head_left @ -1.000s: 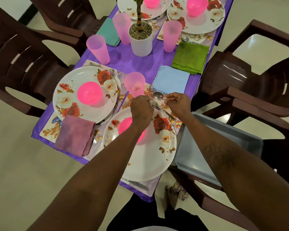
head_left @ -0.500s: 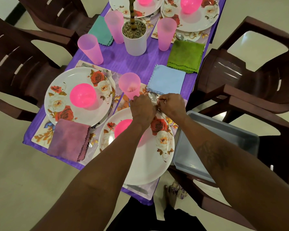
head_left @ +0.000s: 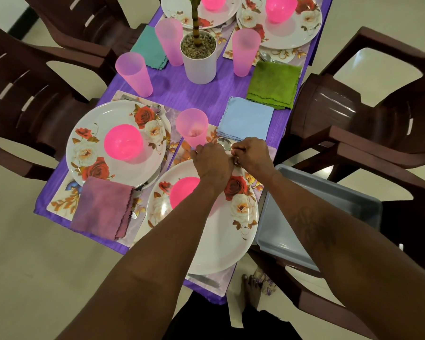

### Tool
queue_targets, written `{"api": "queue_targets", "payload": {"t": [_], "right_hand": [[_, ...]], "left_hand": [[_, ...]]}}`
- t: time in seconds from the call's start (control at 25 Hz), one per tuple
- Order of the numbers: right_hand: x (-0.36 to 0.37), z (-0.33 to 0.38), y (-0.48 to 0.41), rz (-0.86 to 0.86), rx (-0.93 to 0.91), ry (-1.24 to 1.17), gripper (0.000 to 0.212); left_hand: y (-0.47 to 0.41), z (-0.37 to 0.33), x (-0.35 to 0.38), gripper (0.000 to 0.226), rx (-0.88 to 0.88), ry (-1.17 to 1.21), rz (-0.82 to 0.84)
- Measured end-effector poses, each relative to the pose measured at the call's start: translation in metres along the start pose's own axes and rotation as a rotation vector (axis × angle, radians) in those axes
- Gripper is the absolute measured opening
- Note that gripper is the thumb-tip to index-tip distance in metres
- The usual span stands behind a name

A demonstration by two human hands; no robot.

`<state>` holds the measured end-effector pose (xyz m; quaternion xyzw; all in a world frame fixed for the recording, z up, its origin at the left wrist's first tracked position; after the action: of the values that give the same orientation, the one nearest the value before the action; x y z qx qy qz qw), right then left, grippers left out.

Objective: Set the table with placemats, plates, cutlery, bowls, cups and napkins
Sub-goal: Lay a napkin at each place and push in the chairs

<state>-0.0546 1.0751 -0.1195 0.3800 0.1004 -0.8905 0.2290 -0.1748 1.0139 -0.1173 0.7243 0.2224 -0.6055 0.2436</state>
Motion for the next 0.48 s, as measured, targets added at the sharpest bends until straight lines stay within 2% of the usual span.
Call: {"api": "queue_targets", "payload": {"t": [0.32, 0.4, 0.48], "right_hand": [[0.003, 0.005, 0.002, -0.002, -0.013, -0.043, 0.016], [-0.001, 0.009, 0.003, -0.084, 0.008, -0.075, 0.018], [-0.009, 0.007, 0.001, -0.26, 0.105, -0.088, 0.022]], "left_hand": [[0.002, 0.006, -0.003, 0.034, -0.024, 0.099, -0.011], [0.002, 0.015, -0.012, 0.038, -0.036, 0.214, -0.028], [0.002, 0.03, -0.026, 0.044, -0.11, 0.343, -0.053]]}}
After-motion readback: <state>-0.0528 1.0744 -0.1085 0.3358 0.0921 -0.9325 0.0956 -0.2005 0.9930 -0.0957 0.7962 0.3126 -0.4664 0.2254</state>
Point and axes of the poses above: each hand's wrist, its own y-axis away from the middle knuckle, its own x-axis out of the palm, z = x × y, the point moved 2 cm from there along -y, towards the middle knuckle, and after that the axes turned 9 degrees about -x, right-handed, at the moved point
